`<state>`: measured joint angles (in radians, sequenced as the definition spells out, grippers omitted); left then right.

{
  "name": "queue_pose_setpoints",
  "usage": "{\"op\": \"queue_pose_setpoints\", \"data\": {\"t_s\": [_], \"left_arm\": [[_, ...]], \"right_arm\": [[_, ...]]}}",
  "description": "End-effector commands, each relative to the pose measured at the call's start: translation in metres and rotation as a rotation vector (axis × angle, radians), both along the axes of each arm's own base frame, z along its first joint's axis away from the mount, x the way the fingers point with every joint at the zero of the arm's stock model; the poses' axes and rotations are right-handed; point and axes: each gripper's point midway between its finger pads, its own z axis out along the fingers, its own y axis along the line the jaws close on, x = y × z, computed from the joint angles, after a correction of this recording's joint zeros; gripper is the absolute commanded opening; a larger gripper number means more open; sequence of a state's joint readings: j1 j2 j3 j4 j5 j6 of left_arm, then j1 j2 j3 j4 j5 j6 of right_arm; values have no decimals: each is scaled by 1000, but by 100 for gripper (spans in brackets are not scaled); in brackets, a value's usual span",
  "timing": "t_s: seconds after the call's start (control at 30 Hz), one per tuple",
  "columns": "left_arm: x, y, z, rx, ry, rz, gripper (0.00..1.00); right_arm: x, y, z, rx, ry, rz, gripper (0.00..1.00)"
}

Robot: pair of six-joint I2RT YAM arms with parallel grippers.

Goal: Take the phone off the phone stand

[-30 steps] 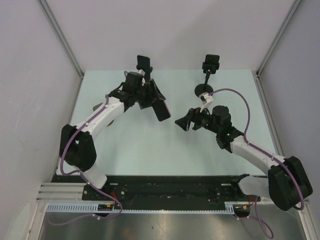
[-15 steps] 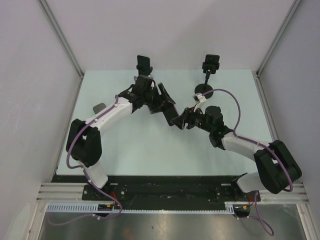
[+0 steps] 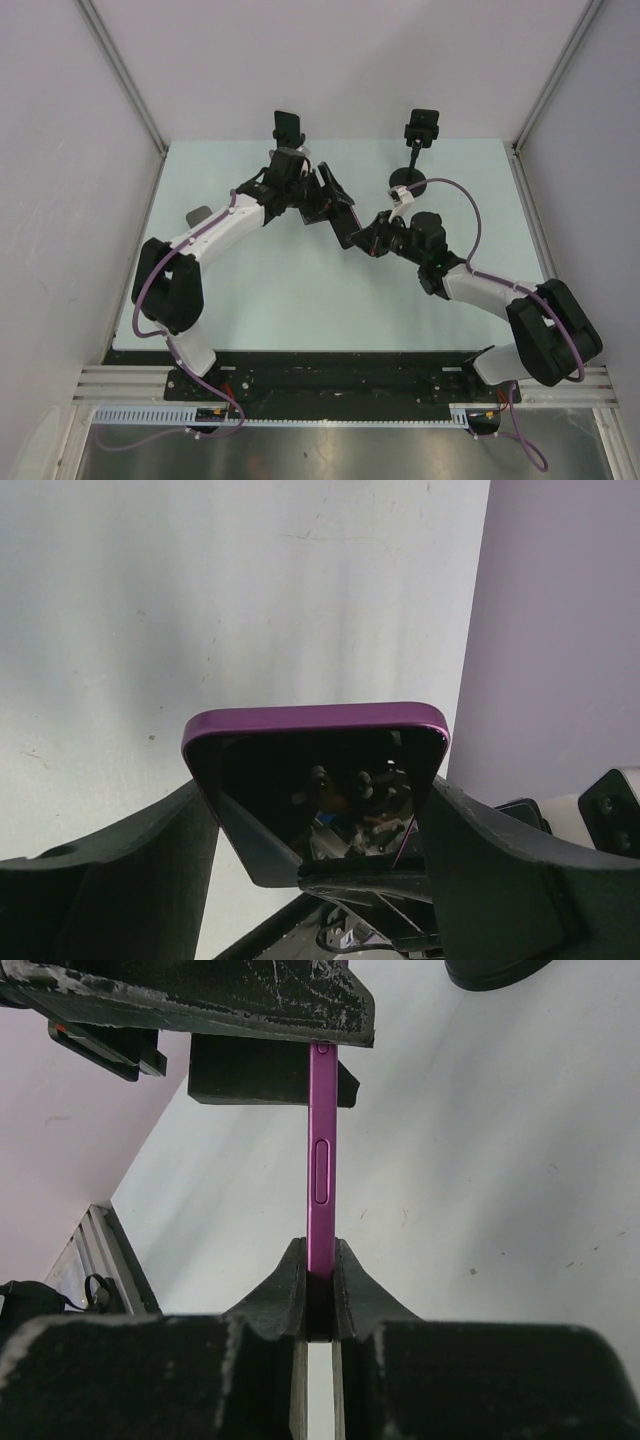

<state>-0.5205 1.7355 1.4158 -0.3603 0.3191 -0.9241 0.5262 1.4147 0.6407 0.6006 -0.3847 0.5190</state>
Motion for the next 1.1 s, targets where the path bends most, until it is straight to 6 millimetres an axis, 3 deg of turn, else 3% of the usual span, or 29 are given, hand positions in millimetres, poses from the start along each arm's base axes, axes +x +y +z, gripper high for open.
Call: {"op": "queue_pose_setpoints", "data": {"t_s": [0.0,0.07,0.1,0.2,0.27,0.43,0.47,0.57,0.6,0.67,0.73,0.77,0.8,0.83,1.07], "left_arm": [[0,-6,50,-66,-132,-24,34],[3,1,59,-41,-191,-14,51],[5,3,62,-32,-213,-10,67],[7,16,82,7,-312,15,90],[8,25,91,48,-379,26,99],[7,66,119,192,-570,105,100],[8,73,123,219,-596,127,100],[1,101,130,318,-676,180,100],[-3,111,122,354,-677,192,100],[-9,130,132,411,-737,236,100],[-12,147,113,502,-745,252,100],[-13,153,121,503,-786,275,100],[-15,157,105,535,-779,267,100],[-14,160,103,562,-799,264,100],[-20,185,91,663,-874,302,100]], "right_arm": [[-7,-2,41,47,-95,6,0],[-10,-8,40,33,-71,-10,0],[-11,-11,41,28,-67,-14,0],[-18,-22,47,9,-61,-32,0],[-22,-34,49,-5,-46,-52,0],[-33,-69,35,-33,40,-120,0],[-35,-77,40,-25,32,-141,0],[-33,-112,36,-21,68,-238,0],[-26,-132,35,-12,86,-297,0],[-25,-151,28,-15,127,-349,0],[-21,-173,15,-23,186,-410,0],[-20,-179,11,-20,208,-424,0],[-19,-178,4,-13,246,-414,0],[-13,-196,2,12,271,-472,0],[12,-239,-31,94,405,-526,0]]}}
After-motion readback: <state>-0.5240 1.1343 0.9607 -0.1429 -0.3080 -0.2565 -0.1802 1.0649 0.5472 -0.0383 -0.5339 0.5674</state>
